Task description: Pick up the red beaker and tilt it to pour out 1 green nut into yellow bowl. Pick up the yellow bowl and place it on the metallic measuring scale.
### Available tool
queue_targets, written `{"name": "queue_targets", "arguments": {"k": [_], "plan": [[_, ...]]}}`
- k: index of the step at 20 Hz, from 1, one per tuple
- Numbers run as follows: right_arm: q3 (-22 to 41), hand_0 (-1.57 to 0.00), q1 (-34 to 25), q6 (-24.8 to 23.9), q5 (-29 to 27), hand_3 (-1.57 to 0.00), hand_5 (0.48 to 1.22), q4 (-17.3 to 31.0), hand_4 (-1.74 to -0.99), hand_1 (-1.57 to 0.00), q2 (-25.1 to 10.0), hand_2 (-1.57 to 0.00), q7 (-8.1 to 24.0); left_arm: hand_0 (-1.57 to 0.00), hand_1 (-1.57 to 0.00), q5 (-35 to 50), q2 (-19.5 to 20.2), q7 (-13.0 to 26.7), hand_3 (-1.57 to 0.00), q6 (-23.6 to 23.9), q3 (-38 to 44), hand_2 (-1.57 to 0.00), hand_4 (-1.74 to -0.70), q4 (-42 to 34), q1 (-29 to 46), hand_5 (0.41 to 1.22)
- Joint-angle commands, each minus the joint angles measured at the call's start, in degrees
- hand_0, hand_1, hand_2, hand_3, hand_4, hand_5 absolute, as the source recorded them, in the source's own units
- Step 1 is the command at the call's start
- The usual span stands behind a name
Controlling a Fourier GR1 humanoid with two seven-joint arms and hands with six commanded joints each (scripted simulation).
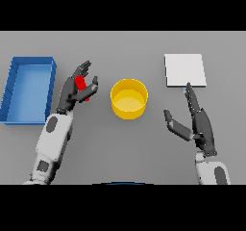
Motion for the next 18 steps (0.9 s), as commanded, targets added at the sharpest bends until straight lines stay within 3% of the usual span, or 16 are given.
{"name": "queue_targets", "arguments": {"k": [1, 3, 5, 7, 10, 14, 18], "plan": [[-0.12, 0.0, 0.56, 0.05, -0.11, 0.0, 0.647, -0.38, -1.236, 0.0, -0.21, 0.0, -0.72, -0.38, -0.41, -0.04, -0.47, -1.38, -0.52, 0.99, 0.41, -0.46, -1.41, 0.89, -0.12, 0.874], [-0.35, 0.0, 0.88, 0.59, -0.86, 0.0, 0.648, -0.03, -1.239, 0.0, -0.27, 0.0, -0.8, -0.76, -0.78, -2.59, -0.58, -0.36, -0.88, 4.44, -0.08, -0.84, -1.52, 2.19, -1.34, 0.999], [0.19, 0.0, 1.2, 0.49, -0.25, 0.0, 0.648, -0.45, -1.239, 0.0, -0.14, 0.0, -0.35, -1.05, -1.07, -4.74, -0.31, -1.28, -1.06, 5.31, -1.57, -1.11, -1.59, 1.94, -1.22, 1.079], [0.32, 0.0, 0.97, 0.58, -0.35, 0.0, 0.65, -1.32, -1.242, 0.0, -0.09, 0.0, -0.23, -1.24, -1.25, -4.42, -0.34, -1.56, -1.15, 5.13, -1.78, -1.27, -1.64, 1.82, -1.21, 1.13], [-0.13, 0.0, 0.23, 0.92, -1.41, 0.0, 0.644, 0.13, -1.255, 0.0, 0.3, 0.0, -0.56, -1.4, -1.41, -4.72, -0.97, -1.63, -1.36, 5.59, -2.2, -1.42, -1.54, 2.05, -1.34, 1.174], [0.29, 0.0, 0.36, 0.45, -0.44, 0.0, 0.644, 0.31, -1.246, 0.0, 0.45, 0.0, -1.0, -1.5, -1.5, 1.12, -0.92, -3.05, -1.48, 0.91, -0.32, -1.51, -1.66, -1.79, -0.57, 1.15], [0.2, 0.0, 0.14, 0.01, 0.48, 0.0, 0.645, 0.3, -1.228, 0.0, -0.07, 0.0, -1.07, -1.54, -1.54, 2.62, 0.15, 1.05, -1.54, -0.45, -0.92, -1.55, -1.71, -7.17, -1.42, 1.132]]}}
